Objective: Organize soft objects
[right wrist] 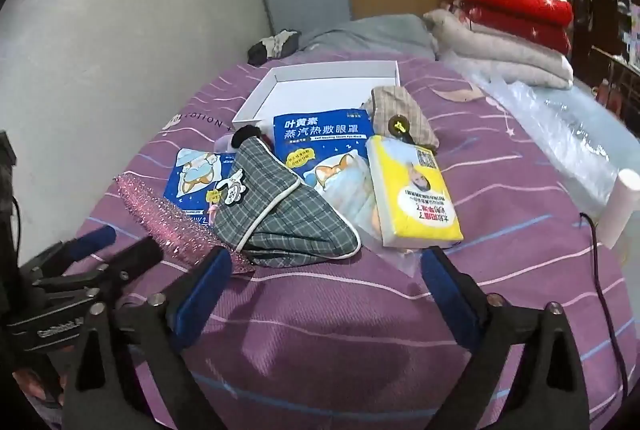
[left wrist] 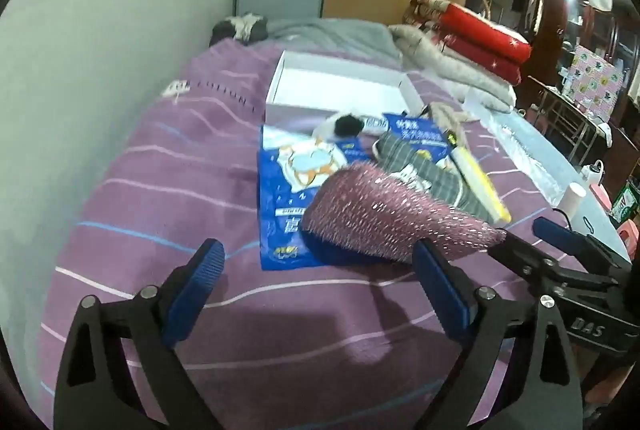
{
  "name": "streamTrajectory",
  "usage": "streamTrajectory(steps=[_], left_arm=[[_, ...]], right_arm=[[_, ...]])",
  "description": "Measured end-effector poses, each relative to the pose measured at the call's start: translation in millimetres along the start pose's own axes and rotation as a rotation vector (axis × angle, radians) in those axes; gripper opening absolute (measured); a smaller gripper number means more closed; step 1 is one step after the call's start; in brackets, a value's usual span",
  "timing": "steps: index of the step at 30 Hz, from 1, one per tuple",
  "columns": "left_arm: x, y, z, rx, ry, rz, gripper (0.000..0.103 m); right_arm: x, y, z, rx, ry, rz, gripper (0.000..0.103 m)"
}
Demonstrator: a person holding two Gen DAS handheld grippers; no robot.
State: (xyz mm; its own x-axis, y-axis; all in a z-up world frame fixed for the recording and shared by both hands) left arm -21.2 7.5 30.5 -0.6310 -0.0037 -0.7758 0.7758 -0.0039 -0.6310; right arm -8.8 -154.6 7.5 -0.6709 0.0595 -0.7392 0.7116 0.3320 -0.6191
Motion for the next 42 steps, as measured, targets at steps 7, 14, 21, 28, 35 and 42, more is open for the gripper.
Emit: streamTrajectory(steps=[7, 14, 21, 28, 35, 42], left_arm=[[3.1, -10.8, 23.1, -0.024, 0.050, 0.031, 0.095], [8.3, -3.0, 20.4, -0.007, 0.006, -0.018, 0.095], [9.9, -2.3, 21.3, -0.001, 0.002, -0.033, 0.095], [11.1, -3.0, 21.9, 0.001, 0.001, -0.039, 0.095], [9.8, -1.8, 20.8, 0.002, 0.001, -0.042, 0.095], [10.4, -2.0, 21.5, 0.002, 0.003, -0.047, 0.095]], right_arm=[[-8.0, 16.7, 6.0, -0.007, -0.030, 0.034, 0.083], [-4.4, 26.9, 5.6, 0.001, -0.041, 0.026, 0.081], [-3.4, 29.7, 5.9, 0.000, -0.040, 0.024, 0.081], [-3.5, 31.2, 6.0, -0.001, -0.038, 0.020, 0.081], [-4.3, 31.8, 5.5, -0.003, -0.035, 0.020, 0.081], [-4.2, 31.8, 6.0, -0.004, -0.035, 0.019, 0.081]])
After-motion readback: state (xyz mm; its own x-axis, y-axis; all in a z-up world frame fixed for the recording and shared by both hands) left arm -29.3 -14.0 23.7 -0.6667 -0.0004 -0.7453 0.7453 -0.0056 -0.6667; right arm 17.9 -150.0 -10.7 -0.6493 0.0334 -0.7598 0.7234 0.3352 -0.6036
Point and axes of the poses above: each gripper's, at about its wrist camera, not at the fingertips, and y roughly the way its jaws point, z to its right, x to its underside, the point moved 4 cm from there along y, roughly the way its jaws point, and after that the axes turned 10 degrees about y, right-handed, at the moved point
